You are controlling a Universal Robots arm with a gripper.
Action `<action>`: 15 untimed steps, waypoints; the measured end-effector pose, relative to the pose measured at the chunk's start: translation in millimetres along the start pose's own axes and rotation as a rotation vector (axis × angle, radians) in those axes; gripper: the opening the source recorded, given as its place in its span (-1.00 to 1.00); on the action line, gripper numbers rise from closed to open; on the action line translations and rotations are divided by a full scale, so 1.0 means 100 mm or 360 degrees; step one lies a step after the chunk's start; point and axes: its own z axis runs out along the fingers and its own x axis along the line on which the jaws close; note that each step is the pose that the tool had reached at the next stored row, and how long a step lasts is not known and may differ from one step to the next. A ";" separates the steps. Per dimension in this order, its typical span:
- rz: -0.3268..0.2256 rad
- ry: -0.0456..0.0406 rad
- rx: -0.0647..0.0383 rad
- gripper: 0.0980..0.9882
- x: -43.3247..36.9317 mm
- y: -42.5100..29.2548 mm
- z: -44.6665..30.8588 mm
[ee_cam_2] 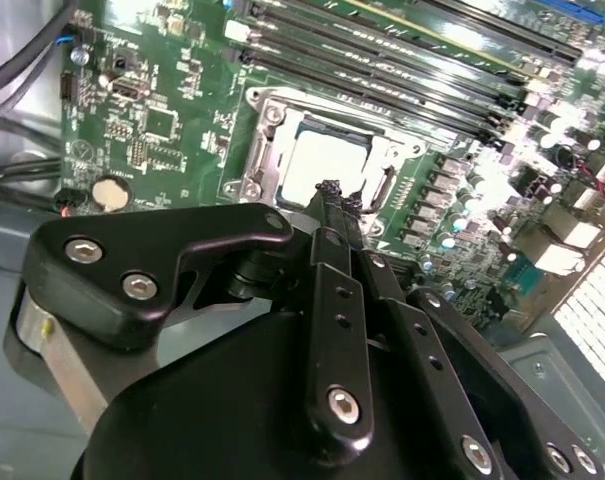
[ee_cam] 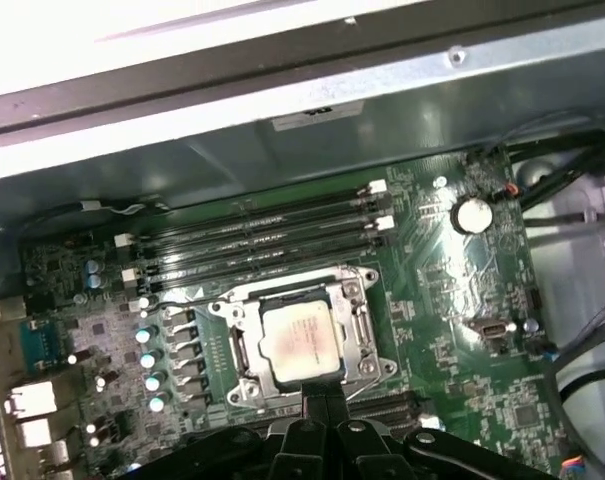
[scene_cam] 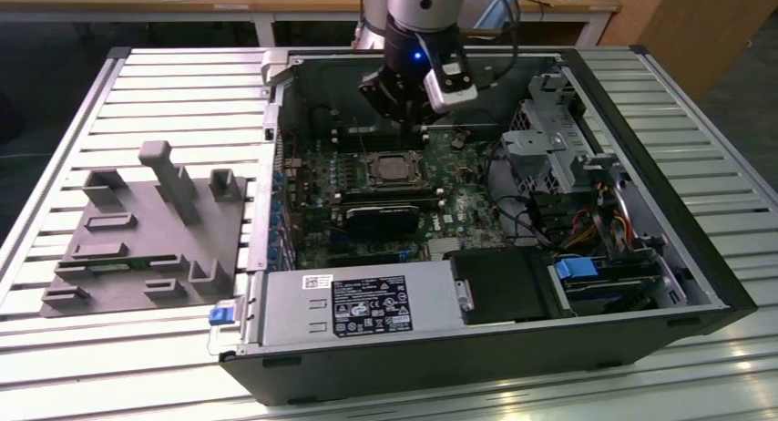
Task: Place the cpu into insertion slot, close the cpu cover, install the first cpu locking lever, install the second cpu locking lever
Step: 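Close the cpu cover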
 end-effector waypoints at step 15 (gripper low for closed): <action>-0.0008 -0.0101 -0.0029 -0.99 0.077 -0.058 0.116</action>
